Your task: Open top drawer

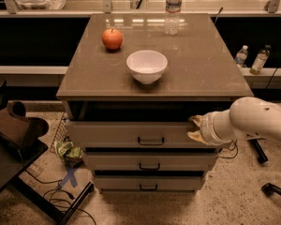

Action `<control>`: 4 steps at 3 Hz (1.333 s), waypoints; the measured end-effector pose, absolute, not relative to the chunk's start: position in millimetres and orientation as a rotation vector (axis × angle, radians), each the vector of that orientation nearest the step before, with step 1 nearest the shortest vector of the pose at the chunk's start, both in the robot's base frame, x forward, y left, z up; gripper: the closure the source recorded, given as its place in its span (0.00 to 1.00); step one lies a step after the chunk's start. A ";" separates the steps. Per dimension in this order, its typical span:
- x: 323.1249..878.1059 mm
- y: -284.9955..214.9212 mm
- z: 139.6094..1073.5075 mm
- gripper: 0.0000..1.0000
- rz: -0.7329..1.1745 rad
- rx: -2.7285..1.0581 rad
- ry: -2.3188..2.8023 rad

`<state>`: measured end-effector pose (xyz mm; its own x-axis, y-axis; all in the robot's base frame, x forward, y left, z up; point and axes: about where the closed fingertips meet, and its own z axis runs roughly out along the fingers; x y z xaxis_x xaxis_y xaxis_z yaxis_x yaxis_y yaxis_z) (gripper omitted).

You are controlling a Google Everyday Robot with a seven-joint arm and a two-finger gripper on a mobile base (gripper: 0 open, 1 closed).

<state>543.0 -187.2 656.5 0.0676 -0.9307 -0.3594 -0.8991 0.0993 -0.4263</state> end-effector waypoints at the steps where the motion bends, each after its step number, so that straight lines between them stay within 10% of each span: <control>1: 543.0 -187.2 656.5 1.00 -0.073 -1.789 1.820; 4: 542.9 -187.1 656.5 0.39 -0.072 -1.789 1.820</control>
Offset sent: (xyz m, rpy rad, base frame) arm 0.0000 0.0000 0.0000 0.0001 0.0000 0.0000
